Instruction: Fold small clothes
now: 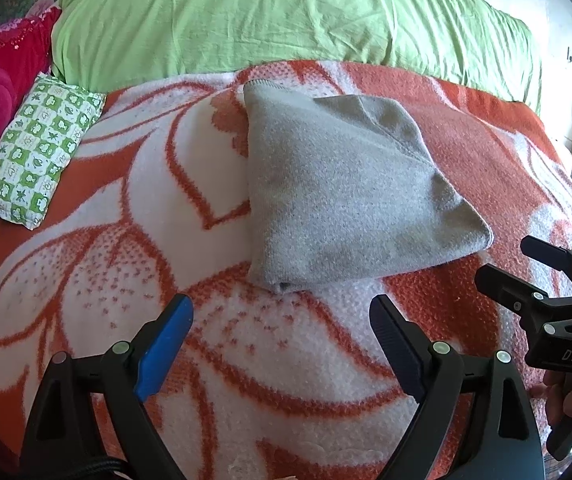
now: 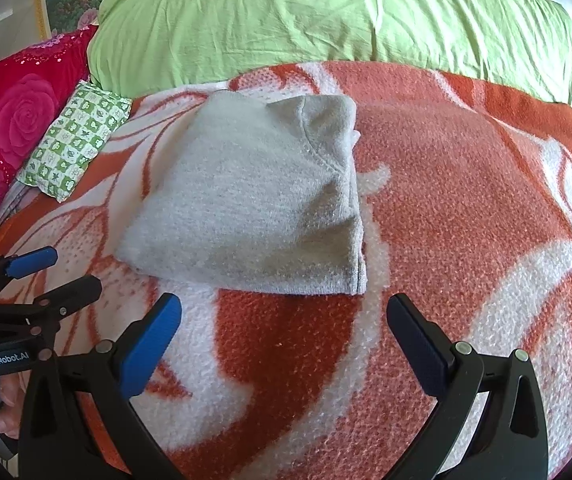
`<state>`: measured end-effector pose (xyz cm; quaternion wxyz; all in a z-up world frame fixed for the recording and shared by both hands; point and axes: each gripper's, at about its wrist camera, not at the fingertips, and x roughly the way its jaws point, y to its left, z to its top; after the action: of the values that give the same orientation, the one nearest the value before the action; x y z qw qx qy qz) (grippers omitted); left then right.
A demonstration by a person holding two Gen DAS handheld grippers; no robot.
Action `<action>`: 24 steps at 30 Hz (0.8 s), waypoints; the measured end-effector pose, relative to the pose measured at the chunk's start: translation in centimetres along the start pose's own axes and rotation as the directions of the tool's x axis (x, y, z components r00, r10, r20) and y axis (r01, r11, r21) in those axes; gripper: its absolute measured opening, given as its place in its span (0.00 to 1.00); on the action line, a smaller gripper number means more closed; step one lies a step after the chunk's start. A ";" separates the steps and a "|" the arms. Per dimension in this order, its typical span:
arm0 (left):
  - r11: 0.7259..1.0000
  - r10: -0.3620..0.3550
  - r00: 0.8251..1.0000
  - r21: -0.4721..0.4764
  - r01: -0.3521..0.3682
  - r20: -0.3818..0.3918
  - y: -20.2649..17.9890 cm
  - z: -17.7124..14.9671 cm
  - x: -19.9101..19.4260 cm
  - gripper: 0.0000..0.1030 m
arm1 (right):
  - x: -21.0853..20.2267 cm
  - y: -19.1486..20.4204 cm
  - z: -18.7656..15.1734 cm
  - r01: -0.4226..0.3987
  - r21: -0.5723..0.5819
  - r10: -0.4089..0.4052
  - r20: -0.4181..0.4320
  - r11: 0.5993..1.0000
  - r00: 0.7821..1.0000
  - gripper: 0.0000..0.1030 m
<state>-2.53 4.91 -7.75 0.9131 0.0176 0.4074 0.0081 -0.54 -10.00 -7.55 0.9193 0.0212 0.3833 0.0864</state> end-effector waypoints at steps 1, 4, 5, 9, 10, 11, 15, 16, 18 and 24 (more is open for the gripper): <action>1.000 0.002 1.000 0.001 -0.002 0.003 0.0 0.0 0.0 0.89 | 0.0 0.1 0.0 -0.004 -0.004 0.004 0.001 1.000 1.000 0.99; 1.000 0.008 1.000 0.003 -0.008 0.014 0.0 0.1 -0.3 0.89 | -0.1 0.2 0.0 -0.005 -0.006 0.005 0.007 1.000 1.000 0.99; 1.000 0.011 1.000 0.006 -0.011 0.021 0.0 0.2 -0.4 0.89 | -0.1 0.2 0.0 -0.005 -0.007 0.005 0.008 1.000 1.000 0.99; 1.000 0.018 0.999 0.011 -0.018 0.037 -0.2 0.3 -0.8 0.90 | -0.3 0.4 0.1 -0.008 -0.020 0.008 0.023 1.000 1.000 0.99; 1.000 0.017 0.999 0.011 -0.018 0.040 -0.2 0.4 -0.8 0.90 | -0.4 0.5 0.1 -0.010 -0.025 0.011 0.028 1.000 1.000 0.99; 1.000 0.018 0.999 0.011 -0.018 0.041 -0.2 0.4 -0.9 0.90 | -0.5 0.6 0.1 -0.010 -0.030 0.011 0.031 1.000 0.999 0.99; 1.000 0.021 0.999 0.008 -0.022 0.044 -0.1 0.4 -0.9 0.91 | -0.4 1.0 0.0 -0.010 -0.051 0.012 0.031 0.999 0.999 0.99; 1.000 0.023 0.999 0.007 -0.024 0.044 -0.1 0.4 -0.9 0.92 | -0.4 1.1 0.0 -0.009 -0.053 0.010 0.030 0.999 0.999 0.99; 1.000 0.025 0.999 0.005 -0.025 0.045 0.0 0.4 -0.9 0.92 | -0.3 1.2 0.0 -0.012 -0.059 0.013 0.023 0.998 1.000 0.99; 1.000 0.023 0.999 0.004 -0.023 0.043 0.1 0.5 -0.8 0.92 | -0.3 1.3 -0.1 -0.006 -0.063 0.007 0.024 0.998 1.000 0.99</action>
<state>-2.71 4.99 -6.78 0.9213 0.0244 0.3877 0.0172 -0.96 -8.78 -7.25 0.9238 -0.0056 0.3691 0.1013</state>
